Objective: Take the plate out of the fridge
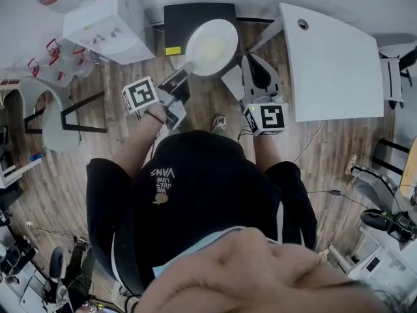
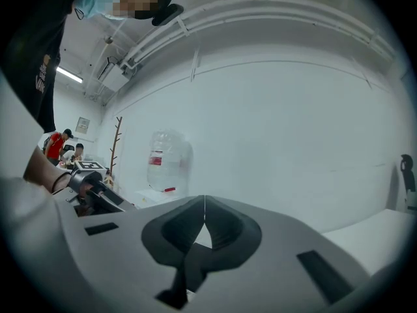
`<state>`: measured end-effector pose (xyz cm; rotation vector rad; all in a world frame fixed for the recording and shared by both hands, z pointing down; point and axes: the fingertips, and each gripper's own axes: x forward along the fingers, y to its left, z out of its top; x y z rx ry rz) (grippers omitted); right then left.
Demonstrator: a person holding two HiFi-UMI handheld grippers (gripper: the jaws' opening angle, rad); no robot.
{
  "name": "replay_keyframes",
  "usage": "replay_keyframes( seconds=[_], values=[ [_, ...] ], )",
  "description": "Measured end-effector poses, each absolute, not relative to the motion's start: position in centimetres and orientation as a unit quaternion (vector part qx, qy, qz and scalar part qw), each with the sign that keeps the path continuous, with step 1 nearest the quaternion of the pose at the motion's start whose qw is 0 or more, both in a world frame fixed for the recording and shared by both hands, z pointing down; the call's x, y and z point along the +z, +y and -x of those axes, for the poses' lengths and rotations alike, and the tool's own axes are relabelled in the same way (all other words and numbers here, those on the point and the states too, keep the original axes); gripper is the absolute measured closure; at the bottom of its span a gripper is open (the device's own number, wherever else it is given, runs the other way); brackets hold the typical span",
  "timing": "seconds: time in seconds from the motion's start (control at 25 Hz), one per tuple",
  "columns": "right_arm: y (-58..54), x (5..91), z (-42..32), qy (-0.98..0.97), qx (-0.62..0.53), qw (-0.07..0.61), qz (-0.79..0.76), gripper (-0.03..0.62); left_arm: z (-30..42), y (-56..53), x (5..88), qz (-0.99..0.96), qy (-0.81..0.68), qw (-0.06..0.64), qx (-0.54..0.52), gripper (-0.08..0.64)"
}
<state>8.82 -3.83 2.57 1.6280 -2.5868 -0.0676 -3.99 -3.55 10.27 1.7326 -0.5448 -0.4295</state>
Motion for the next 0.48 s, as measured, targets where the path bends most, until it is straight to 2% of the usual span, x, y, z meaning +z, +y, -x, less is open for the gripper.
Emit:
replay_keyframes(
  seconds=[0.48],
  values=[
    [-2.5, 3.9, -8.5, -0.852, -0.012, 0.049, -0.521, 0.581, 3.8, -1.9, 11.0, -0.731, -0.231, 0.611, -0.198, 0.534]
  ],
)
